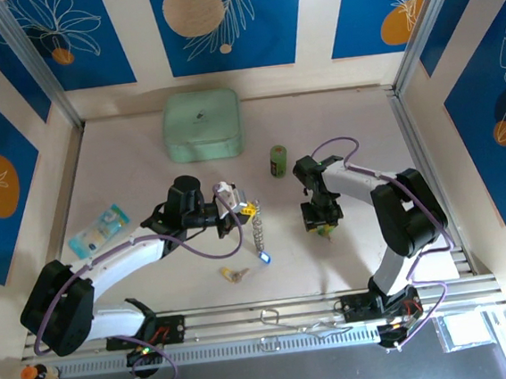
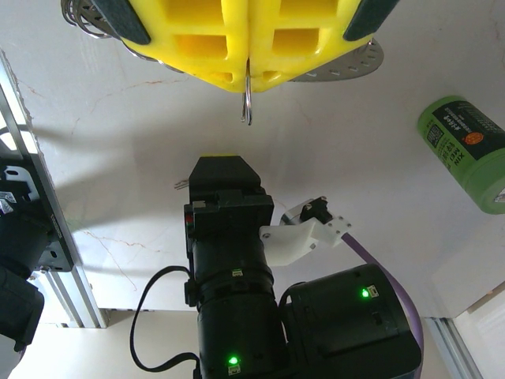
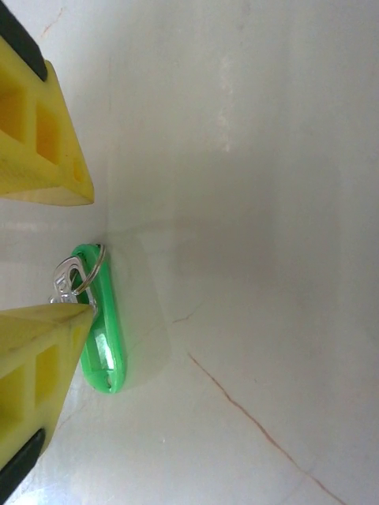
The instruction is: Put the keys on the keyring
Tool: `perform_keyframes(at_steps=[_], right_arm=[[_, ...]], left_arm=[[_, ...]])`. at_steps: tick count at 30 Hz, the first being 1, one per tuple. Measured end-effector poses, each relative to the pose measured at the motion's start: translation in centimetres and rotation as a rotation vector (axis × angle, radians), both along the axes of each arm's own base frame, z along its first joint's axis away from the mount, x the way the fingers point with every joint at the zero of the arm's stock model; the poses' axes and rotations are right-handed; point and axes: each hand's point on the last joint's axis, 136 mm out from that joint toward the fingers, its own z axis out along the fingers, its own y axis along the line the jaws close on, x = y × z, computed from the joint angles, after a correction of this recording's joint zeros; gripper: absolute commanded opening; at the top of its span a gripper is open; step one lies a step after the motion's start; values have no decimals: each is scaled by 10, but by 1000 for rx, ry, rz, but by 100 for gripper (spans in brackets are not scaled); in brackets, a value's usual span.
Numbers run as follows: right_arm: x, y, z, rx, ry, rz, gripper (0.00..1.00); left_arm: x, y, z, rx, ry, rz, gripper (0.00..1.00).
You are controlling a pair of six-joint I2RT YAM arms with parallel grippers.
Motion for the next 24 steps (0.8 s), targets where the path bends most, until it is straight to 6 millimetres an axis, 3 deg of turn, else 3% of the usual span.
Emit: perform_keyframes(at_steps=[24], right_arm=[[-4, -1, -4, -42, 20, -4, 18]], left_arm=[[0, 0, 0, 3, -17, -5, 0]])
